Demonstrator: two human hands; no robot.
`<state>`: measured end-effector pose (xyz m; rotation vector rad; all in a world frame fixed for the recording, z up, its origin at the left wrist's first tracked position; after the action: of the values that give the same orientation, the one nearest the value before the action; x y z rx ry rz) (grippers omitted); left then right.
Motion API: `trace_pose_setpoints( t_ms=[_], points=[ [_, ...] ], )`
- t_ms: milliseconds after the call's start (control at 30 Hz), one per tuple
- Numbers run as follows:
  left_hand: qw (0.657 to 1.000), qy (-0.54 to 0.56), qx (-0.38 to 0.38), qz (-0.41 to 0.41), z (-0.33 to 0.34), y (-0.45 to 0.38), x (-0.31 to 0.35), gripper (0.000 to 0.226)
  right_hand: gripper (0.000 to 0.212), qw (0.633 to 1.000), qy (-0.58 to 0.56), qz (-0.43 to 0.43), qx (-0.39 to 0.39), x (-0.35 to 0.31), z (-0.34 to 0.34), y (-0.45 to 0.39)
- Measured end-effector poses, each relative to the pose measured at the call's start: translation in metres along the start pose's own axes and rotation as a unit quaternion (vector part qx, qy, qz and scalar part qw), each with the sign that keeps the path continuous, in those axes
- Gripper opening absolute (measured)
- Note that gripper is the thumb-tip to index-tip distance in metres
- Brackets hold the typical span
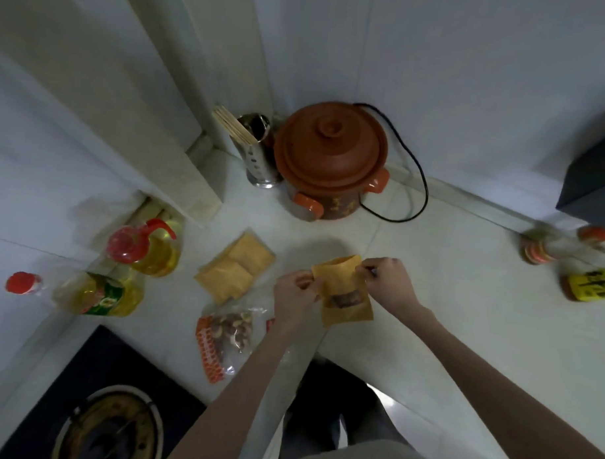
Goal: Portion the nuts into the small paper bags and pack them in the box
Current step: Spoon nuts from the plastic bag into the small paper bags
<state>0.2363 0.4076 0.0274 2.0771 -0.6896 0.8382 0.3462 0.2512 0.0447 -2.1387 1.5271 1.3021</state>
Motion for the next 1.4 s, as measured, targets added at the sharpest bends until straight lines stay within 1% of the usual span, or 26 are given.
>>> trace_pose_setpoints(
  t_ms=[33,67,100,200,333,400,467,533,600,667,700,767,800,867,933,1000,1100,1200,1300,1400],
  points=[
    [0.999,-0.03,-0.006,0.01,0.009,-0.004,-0.007,0.019,0.019,1.0,0.011,0.02,-0.004,0.011,0.003,-0.001],
    [0.998,-0.054,-0.011,0.016,0.018,-0.007,-0.013,0.025,0.019,0.999,0.018,0.039,-0.007,0.021,0.007,-0.003],
    [0.997,-0.073,-0.018,0.014,0.026,-0.011,-0.018,0.027,0.02,0.998,0.026,0.055,-0.011,0.031,0.009,-0.005],
    [0.994,-0.1,-0.04,-0.006,0.048,-0.023,-0.033,0.019,0.022,0.994,0.048,0.092,-0.026,0.049,0.014,-0.01],
    [0.989,-0.123,-0.085,-0.013,0.064,-0.037,-0.045,0.018,0.019,0.988,0.07,0.134,-0.042,0.064,0.019,-0.016],
    [0.987,-0.121,-0.1,-0.03,0.068,-0.043,-0.048,0.014,0.018,0.985,0.069,0.147,-0.049,0.069,0.023,-0.018],
    [0.987,-0.109,-0.107,-0.047,0.069,-0.048,-0.049,0.017,0.021,0.985,0.067,0.152,-0.044,0.073,0.026,-0.019],
    [0.988,-0.101,-0.102,-0.052,0.066,-0.051,-0.048,0.019,0.022,0.985,0.077,0.151,-0.018,0.072,0.028,-0.02],
    [0.991,-0.076,-0.089,-0.059,0.059,-0.053,-0.047,0.014,0.028,0.985,0.079,0.15,0.034,0.067,0.029,-0.02],
    [0.993,-0.05,-0.08,-0.071,0.048,-0.055,-0.048,0.02,0.036,0.987,0.057,0.132,0.071,0.056,0.028,-0.021],
    [0.993,-0.04,-0.075,-0.076,0.04,-0.056,-0.048,0.022,0.037,0.989,0.038,0.116,0.079,0.049,0.028,-0.023],
    [0.996,-0.045,-0.047,-0.055,0.02,-0.058,-0.048,0.02,0.031,0.994,-0.001,0.084,0.07,0.03,0.03,-0.03],
    [0.997,-0.057,-0.023,-0.036,0.009,-0.059,-0.05,0.019,0.028,0.996,-0.006,0.073,0.051,0.02,0.031,-0.034],
    [0.996,-0.088,0.028,0.002,-0.017,-0.06,-0.055,0.017,0.031,0.998,0.015,0.064,0.001,0.001,0.039,-0.041],
    [0.99,-0.119,0.076,0.02,-0.043,-0.063,-0.064,0.024,0.029,0.997,0.04,0.057,-0.045,-0.015,0.051,-0.043],
    [0.983,-0.141,0.114,0.021,-0.066,-0.066,-0.078,0.03,0.02,0.994,0.067,0.031,-0.082,-0.028,0.066,-0.039],
    [0.968,-0.213,0.137,0.001,-0.09,-0.073,-0.097,0.036,0.019,0.983,0.129,-0.031,-0.124,-0.039,0.087,-0.029],
    [0.948,-0.295,0.116,-0.006,-0.099,-0.076,-0.108,0.053,0.015,0.973,0.16,-0.076,-0.145,-0.039,0.098,-0.021],
    [0.934,-0.348,0.078,-0.015,-0.102,-0.081,-0.109,0.076,0.02,0.986,0.089,-0.051,-0.132,-0.043,0.099,-0.011],
    [0.921,-0.386,0.05,0.0,-0.103,-0.089,-0.105,0.093,0.023,0.995,0.02,-0.04,-0.085,-0.047,0.091,-0.003]
  ],
)
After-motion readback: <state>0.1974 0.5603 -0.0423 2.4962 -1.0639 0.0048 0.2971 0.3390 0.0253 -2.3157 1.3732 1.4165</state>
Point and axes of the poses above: each hand's wrist, its own y-axis away from the middle knuckle, its own z-axis out of the palm, x = y × z, the point moved 2 cm from there along -y, towards the middle knuckle, and after that the axes turned 13 degrees about -y, right-handed, at the moved point
